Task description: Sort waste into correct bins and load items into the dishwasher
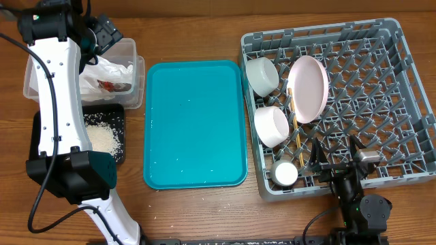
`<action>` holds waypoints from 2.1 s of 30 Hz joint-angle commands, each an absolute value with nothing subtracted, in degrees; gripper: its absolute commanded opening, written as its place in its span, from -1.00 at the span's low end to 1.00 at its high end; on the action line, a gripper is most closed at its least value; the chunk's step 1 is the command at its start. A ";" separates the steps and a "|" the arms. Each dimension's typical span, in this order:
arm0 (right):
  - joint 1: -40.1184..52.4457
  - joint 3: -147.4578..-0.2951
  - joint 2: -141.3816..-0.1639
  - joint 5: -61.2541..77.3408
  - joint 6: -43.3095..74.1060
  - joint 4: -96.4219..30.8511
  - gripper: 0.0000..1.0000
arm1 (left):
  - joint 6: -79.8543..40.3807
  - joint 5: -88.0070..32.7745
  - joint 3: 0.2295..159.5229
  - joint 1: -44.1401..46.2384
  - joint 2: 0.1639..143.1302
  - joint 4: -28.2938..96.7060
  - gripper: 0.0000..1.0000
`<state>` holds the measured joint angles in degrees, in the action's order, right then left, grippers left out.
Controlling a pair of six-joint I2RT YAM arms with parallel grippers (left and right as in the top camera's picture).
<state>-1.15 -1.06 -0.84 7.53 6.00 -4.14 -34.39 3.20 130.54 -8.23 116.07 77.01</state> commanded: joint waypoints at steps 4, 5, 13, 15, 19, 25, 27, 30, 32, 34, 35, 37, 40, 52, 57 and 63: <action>-1.58 -0.47 -0.16 7.62 5.93 -3.99 1.00 | -34.28 6.42 131.35 -6.28 112.05 80.40 1.00; -1.58 -0.47 -0.16 7.62 5.93 -3.99 1.00 | -34.28 6.70 131.35 -5.58 111.28 81.01 1.00; -1.58 -0.47 -0.16 7.62 5.93 -3.99 1.00 | -9.96 0.56 131.35 1.17 105.73 68.31 1.00; -1.58 -0.47 -0.16 7.62 5.93 -3.99 0.99 | 1.96 -8.56 131.31 2.39 105.06 64.99 1.00; -1.58 -0.47 -0.16 7.62 5.93 -3.99 1.00 | 10.33 -17.58 127.94 2.70 103.02 60.80 1.00; -1.58 -0.47 -0.16 7.62 5.93 -3.99 1.00 | 10.28 -18.94 98.32 2.70 89.78 37.82 1.00; -1.58 -0.47 -0.16 7.62 5.93 -3.99 1.00 | 10.26 -17.34 89.36 2.66 85.47 31.83 1.00; -1.58 -0.47 -0.16 7.62 5.93 -3.99 1.00 | 10.28 -13.34 67.72 2.66 74.24 18.26 0.99; -1.58 -0.47 -0.16 7.62 5.93 -3.99 1.00 | 10.28 -11.38 56.25 2.61 67.26 11.00 1.00; -1.58 -0.47 -0.16 7.62 5.96 -3.99 1.00 | 10.28 -9.78 46.48 2.61 60.88 4.08 1.00; -1.58 -0.47 -0.16 7.62 5.93 -3.99 1.00 | 10.28 -9.02 40.64 2.59 56.60 0.01 1.00; -1.58 -0.47 -0.16 7.62 5.96 -3.99 1.00 | 10.31 -7.88 32.88 2.59 50.09 -4.38 1.00; -1.58 -0.47 -0.16 7.62 5.93 -3.99 1.00 | 10.28 -5.30 20.69 2.59 36.97 -8.21 1.00; -1.58 -0.47 -0.16 7.62 5.96 -3.99 1.00 | 10.59 -2.55 0.25 -0.14 3.79 -2.33 1.00; -1.58 -0.47 -0.16 7.62 5.93 -3.99 1.00 | 6.87 -2.35 0.27 -1.48 0.14 4.23 1.00; -1.58 -0.47 -0.16 7.62 5.93 -3.99 1.00 | 6.87 -2.35 0.27 -1.48 0.27 4.27 1.00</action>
